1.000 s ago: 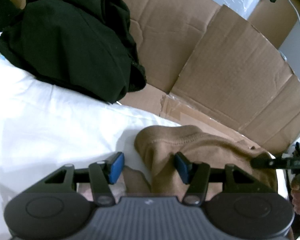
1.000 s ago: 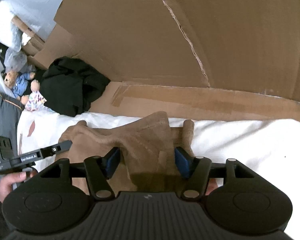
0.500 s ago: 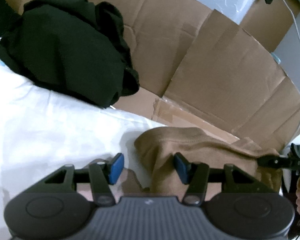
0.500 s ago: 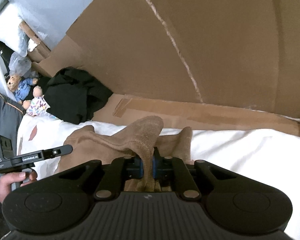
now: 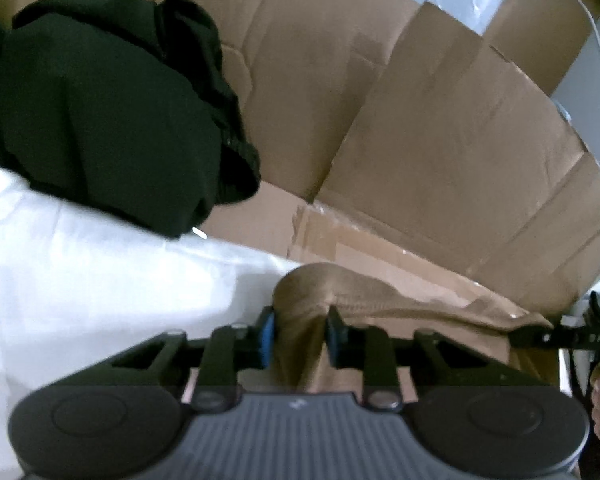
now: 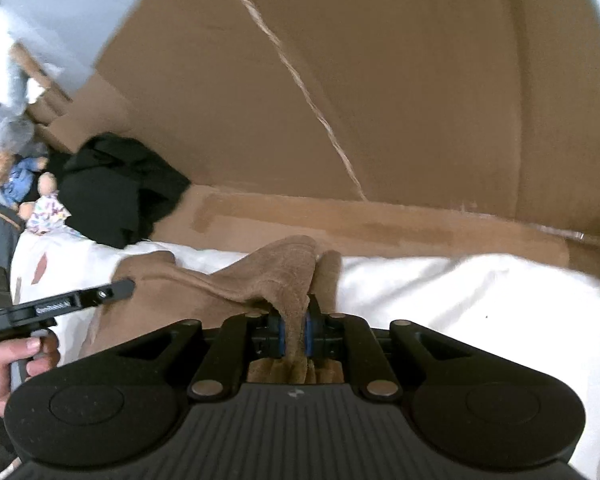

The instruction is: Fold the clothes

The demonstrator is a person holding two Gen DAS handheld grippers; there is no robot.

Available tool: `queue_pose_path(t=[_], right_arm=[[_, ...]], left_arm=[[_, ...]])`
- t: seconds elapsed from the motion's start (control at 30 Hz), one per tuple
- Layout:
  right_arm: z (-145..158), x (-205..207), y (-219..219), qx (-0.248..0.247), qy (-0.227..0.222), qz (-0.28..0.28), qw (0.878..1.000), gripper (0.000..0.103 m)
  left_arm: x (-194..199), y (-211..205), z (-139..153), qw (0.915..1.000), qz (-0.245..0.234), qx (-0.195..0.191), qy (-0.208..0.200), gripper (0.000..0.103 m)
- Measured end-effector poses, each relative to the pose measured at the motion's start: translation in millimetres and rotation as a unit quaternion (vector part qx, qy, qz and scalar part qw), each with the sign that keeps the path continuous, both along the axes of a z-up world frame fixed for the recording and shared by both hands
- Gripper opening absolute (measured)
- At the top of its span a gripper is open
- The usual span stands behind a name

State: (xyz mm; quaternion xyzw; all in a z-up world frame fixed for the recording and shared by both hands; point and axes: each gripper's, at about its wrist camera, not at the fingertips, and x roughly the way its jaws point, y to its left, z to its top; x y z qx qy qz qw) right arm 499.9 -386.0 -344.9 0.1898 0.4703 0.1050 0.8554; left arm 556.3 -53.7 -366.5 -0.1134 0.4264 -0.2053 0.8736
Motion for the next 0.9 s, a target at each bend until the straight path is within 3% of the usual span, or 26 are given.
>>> queue_pose_path(t=[0.07, 0.1, 0.17, 0.23, 0.6, 0.67, 0.7, 0.73, 0.77, 0.9], right_arm=[[3, -1, -3, 0.010, -0.007, -0.007, 1.000, 0.036], [5, -4, -5, 0.014, -0.011, -0.011, 1.000, 0.040], [10, -10, -11, 0.020, -0.014, -0.020, 1.000, 0.050], [13, -15, -13, 0.021, -0.017, -0.022, 0.999, 0.051], [27, -67, -6, 0.013, -0.004, -0.009, 1.000, 0.052], [21, -76, 1, 0.011, 0.010, 0.007, 1.000, 0.051], [19, -78, 2, 0.006, 0.015, 0.011, 1.000, 0.042], [18, -80, 4, -0.001, 0.020, 0.013, 1.000, 0.023], [15, -83, 5, -0.012, 0.028, 0.014, 0.999, 0.016], [20, -89, -5, -0.023, 0.030, -0.013, 0.999, 0.012]], left_arm=[[0, 1, 1, 1.0000, 0.000, -0.007, -0.001, 0.031], [0, 2, 2, 0.9999, 0.000, -0.011, -0.002, 0.033], [-3, 7, 3, 0.9997, 0.008, -0.025, 0.001, 0.048], [-6, 12, 4, 0.9994, 0.017, -0.030, 0.002, 0.055], [-44, 27, 17, 0.9995, 0.007, -0.020, 0.023, 0.058], [-59, 31, 18, 0.9994, 0.001, -0.017, 0.031, 0.058], [-66, 32, 18, 0.9992, -0.002, -0.017, 0.035, 0.058], [-72, 33, 18, 0.9991, -0.004, -0.017, 0.039, 0.058], [-79, 34, 18, 0.9989, -0.008, -0.017, 0.043, 0.058], [-107, 36, 17, 0.9977, -0.025, -0.015, 0.060, 0.058]])
